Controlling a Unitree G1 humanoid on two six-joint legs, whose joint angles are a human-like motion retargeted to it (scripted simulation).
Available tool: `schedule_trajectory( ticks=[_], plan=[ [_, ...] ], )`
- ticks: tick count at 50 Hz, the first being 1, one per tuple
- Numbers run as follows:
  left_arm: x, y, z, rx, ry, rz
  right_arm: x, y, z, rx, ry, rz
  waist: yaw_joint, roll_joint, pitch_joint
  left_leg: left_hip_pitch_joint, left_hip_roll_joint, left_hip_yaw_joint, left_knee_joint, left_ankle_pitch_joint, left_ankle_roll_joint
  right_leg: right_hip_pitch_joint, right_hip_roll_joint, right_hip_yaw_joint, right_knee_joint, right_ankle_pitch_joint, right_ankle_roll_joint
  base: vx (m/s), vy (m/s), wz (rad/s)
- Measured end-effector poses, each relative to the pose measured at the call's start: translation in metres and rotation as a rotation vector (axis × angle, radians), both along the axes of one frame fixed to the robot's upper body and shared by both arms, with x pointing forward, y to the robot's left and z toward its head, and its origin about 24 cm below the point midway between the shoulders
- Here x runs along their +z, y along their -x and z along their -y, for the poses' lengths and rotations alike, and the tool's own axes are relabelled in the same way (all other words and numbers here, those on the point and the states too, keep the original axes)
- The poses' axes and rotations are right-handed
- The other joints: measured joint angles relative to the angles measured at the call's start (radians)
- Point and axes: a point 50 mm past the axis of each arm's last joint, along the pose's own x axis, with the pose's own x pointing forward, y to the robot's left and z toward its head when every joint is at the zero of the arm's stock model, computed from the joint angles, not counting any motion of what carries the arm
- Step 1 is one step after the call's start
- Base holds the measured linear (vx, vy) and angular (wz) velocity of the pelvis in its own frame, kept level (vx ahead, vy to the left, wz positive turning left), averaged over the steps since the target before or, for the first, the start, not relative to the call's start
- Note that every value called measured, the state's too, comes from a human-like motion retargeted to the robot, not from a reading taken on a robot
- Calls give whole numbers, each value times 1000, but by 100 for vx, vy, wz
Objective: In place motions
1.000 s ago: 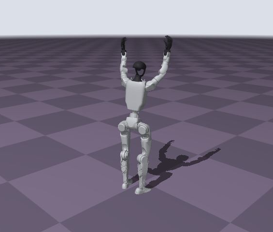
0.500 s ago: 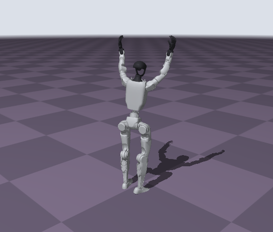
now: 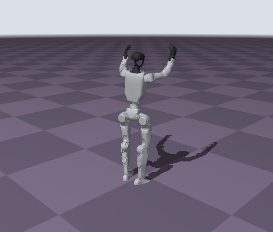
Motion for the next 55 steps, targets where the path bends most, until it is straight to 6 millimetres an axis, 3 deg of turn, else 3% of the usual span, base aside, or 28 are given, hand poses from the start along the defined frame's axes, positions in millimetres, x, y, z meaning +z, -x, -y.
schedule_trajectory(
  ticks=[3, 6, 9, 11, 14, 18, 21, 24, 28, 30, 33, 37, 43, 45, 50, 53, 55],
  plan=[
    [-77, -23, 11, -59, -63, -259, -82, -26, -4, 12, 48, -182, 3, -6, -3, 26, 0, 7, -3, 1, 0, 22, 1, 0, -4, 0, -9, 13, -2, -12],
    [-162, -30, 28, -164, -153, -559, -169, -37, -2, 9, 80, -401, 7, -16, -1, 46, -2, 7, -4, 2, 1, 40, 2, 1, -6, 1, -14, 13, -5, -4],
    [-250, -18, 43, -217, -176, -823, -255, -34, 6, -19, 109, -654, 14, -25, 2, 62, -2, 7, -6, 4, 2, 53, 2, -1, -6, 2, -16, 13, -4, 1],
    [-298, -1, 50, -212, -175, -940, -310, -24, 9, -34, 154, -842, 21, -32, 10, 72, -2, 10, -7, 5, 2, 60, 2, 1, -5, 3, -18, 7, -5, -6],
    [-351, 30, 55, -178, -187, -1062, -384, 1, 10, -56, 221, -1124, 25, -49, 35, 84, -2, 12, -8, 6, 2, 72, 2, 0, -6, 4, -20, -2, -8, -2],
    [-404, 73, 54, -137, -232, -1258, -462, 52, 14, -65, 265, -1473, 17, -68, 84, 94, -2, 4, -12, 12, -1, 88, 3, -11, -10, 4, -18, -5, -7, 18],
    [-444, 116, 51, -95, -206, -1452, -512, 108, 24, -99, 311, -1746, 20, -73, 105, 99, -2, 0, -14, 14, -2, 97, 3, -17, -11, 5, -14, 8, -2, 13],
    [-479, 167, 48, -62, -119, -1679, -550, 174, 36, -174, 369, -2023, 33, -73, 123, 105, -4, -3, -14, 13, -1, 104, 2, -18, -12, 7, -12, 10, 0, 3],
    [-514, 240, 56, -91, 50, -2050, -577, 263, 51, -266, 476, -2414, 51, -70, 165, 123, -7, -1, -14, 10, 2, 122, 1, -16, -13, 10, -11, 5, 2, -4],
    [-523, 275, 61, -159, 130, -2232, -582, 297, 52, -244, 518, -2549, 49, -67, 187, 131, -8, 0, -15, 10, 2, 129, 0, -15, -14, 11, -11, 0, 0, 0],
    [-529, 315, 67, -227, 173, -2372, -586, 336, 50, -195, 512, -2664, 40, -60, 217, 141, -6, 0, -15, 10, 3, 140, 2, -15, -15, 13, -10, 4, 2, 0],
    [-532, 352, 74, -210, 175, -2434, -589, 366, 42, -195, 402, -2691, 24, -57, 240, 144, -4, 3, -16, 11, 2, 143, 3, -13, -17, 14, -11, 0, 0, 0],
    [-537, 394, 103, -116, 363, -2455, -591, 388, 31, -237, 139, -2710, 17, -56, 240, 146, 1, 17, -18, 7, 3, 133, 4, 4, -17, 13, -14, 2, 0, -13],
    [-538, 402, 114, -107, 435, -2457, -591, 387, 31, -232, 201, -2699, 16, -56, 243, 149, 3, 22, -19, 5, 3, 132, 6, 10, -16, 13, -15, 1, 0, -9],
    [-540, 406, 131, -151, 475, -2465, -594, 375, 26, -86, 633, -2648, 11, -60, 254, 159, 6, 29, -20, 4, 4, 133, 8, 20, -14, 13, -18, 0, 0, 7],
    [-540, 404, 135, -207, 433, -2470, -596, 369, 21, -57, 709, -2623, -52, -72, 254, 154, -14, -32, -17, 13, 8, 142, 20, -45, -33, 18, -40, 1, -2, 71],
    [-541, 401, 137, -253, 416, -2464, -597, 363, 19, -90, 688, -2611, 1, -69, 256, 151, 3, 26, -15, 11, 5, 135, 13, 19, -20, 15, -27, 0, -2, -91]
  ],
)
